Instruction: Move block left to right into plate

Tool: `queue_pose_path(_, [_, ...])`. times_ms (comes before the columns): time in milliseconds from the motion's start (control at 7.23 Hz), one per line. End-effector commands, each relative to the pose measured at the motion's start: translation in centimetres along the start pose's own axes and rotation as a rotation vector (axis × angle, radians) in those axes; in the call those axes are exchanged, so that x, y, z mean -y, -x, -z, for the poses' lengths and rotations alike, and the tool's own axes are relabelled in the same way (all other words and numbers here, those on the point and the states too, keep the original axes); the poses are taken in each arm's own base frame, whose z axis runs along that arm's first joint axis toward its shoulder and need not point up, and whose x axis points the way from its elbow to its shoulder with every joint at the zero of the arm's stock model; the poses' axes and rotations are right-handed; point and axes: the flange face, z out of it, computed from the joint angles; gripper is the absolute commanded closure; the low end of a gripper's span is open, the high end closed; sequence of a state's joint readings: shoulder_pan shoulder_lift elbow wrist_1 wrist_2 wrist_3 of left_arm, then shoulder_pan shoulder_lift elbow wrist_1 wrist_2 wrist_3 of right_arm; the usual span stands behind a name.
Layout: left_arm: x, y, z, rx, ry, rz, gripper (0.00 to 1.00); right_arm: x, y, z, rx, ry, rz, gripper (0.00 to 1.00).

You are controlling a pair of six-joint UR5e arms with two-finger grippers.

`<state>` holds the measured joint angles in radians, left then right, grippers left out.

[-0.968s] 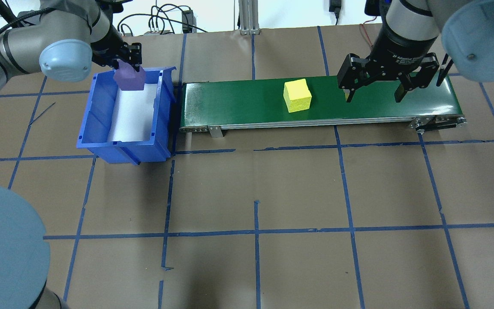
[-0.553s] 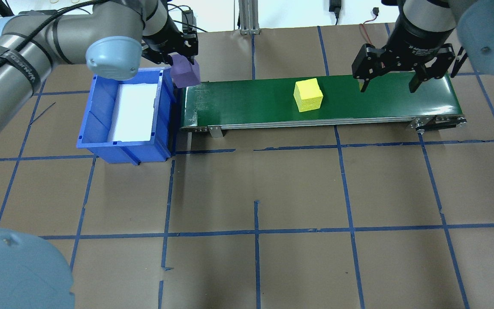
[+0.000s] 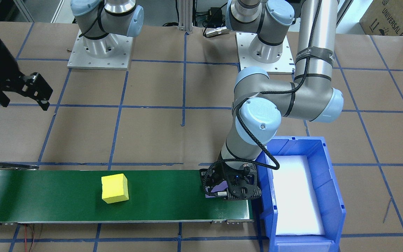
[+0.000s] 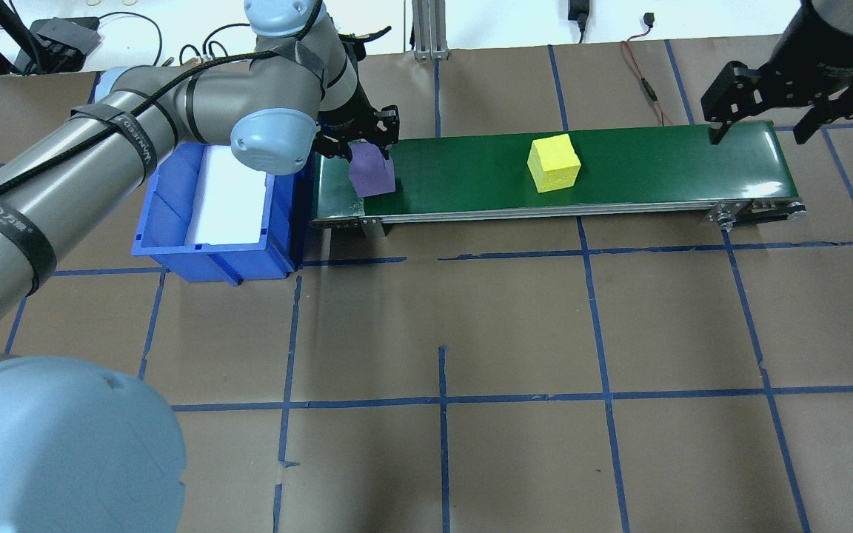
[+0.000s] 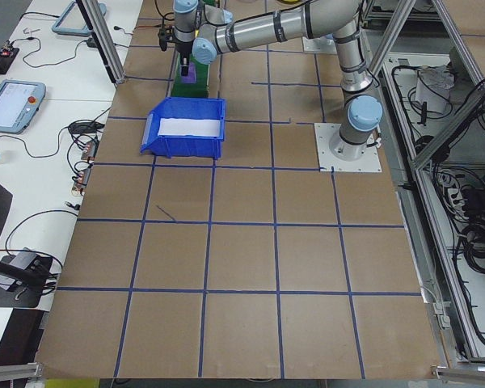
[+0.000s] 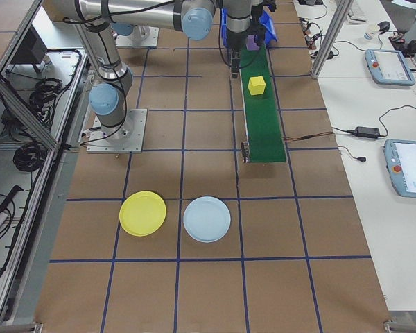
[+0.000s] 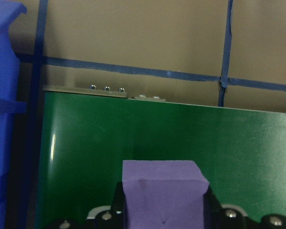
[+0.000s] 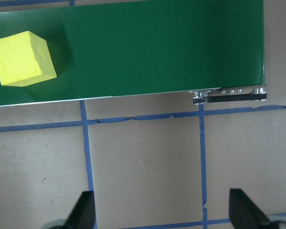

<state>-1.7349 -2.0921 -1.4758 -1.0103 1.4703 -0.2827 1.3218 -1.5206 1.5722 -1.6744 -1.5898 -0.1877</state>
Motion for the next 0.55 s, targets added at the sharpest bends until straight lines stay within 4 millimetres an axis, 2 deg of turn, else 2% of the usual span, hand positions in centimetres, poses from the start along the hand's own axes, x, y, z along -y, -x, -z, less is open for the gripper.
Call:
queue_pose_path(0, [-0.5,0.0,-0.8,0.006,0.012,-0.001,0.01,2.4,-3.7,-3.1,0.003,0.003,0.009,0.00])
queue_pose_path(138, [-0.4,-0.1,0.7,0.001,-0.010,-0.004,0.00,4.0,-4.4,-4.7,0.042,-0.001,0.037,0.00])
queue_pose_path(276, [-0.3,-0.3,1.7,-0.003,-0.028,-0.003,0.00,4.7,-6.6,-5.6,0.069,-0.016,0.040,0.00])
queue_pose_path(415, [-0.3,-0.4,2.7,-0.009,-0.042,-0.006,0.00,5.7,-8.4,-7.5,0.099,-0.016,0.060,0.00])
